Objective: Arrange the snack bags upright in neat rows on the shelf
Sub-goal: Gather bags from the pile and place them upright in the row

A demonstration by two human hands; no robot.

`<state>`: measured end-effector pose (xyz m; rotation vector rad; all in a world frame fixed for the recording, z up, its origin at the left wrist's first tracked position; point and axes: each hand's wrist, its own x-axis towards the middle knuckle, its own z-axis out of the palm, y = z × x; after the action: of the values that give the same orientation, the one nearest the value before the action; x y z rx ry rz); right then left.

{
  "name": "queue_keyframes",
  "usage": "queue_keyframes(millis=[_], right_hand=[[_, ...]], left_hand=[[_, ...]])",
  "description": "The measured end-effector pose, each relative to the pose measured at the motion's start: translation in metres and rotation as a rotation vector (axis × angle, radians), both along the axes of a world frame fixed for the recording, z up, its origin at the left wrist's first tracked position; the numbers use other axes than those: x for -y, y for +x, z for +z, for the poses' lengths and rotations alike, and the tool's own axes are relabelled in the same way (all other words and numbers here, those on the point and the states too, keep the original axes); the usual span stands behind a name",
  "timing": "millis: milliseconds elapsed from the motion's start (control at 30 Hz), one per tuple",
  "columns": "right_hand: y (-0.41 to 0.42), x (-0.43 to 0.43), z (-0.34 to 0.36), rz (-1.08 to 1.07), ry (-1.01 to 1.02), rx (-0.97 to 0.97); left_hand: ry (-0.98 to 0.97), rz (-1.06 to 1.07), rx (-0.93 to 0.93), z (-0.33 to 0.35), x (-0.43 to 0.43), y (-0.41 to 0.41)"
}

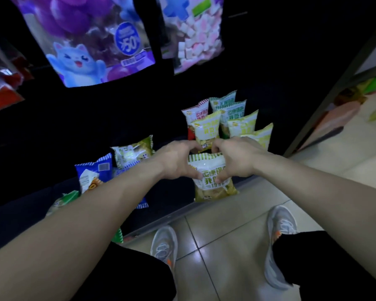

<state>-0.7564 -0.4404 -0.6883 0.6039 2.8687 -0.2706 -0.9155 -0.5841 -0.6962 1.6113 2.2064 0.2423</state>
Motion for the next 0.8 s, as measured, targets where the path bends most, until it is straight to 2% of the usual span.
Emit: queue_keyframes(millis=[67, 233, 367, 467, 633, 800], right_hand=[[0.004, -0.007, -0.007, -0.016, -0.032, -0.031], [0.022, -0.044, -0.021, -0.144, -0.09, -0.108], [0.051, -0.091, -0.03, -0.312, -0.159, -0.006], [0.068, -0.113, -0.038, -0.368, -0.193, 0.08], [0.078, -0.127, -0.053, -0.403, -0.212, 0.128], [0.078, -0.129, -0.063, -0.347, -0.16, 0.184]], left_hand=[[-0.054, 0.004, 0.007, -0.007, -0.013, 0.007], [-0.025, 0.095, -0.062, -0.032, -0.035, 0.007], [-0.043, 0.178, -0.19, -0.051, -0.064, -0.007], [-0.009, 0.27, -0.208, -0.066, -0.094, -0.015], [0.011, 0.386, -0.194, -0.094, -0.14, -0.022], [-0.02, 0.407, -0.157, -0.116, -0.169, -0.026]])
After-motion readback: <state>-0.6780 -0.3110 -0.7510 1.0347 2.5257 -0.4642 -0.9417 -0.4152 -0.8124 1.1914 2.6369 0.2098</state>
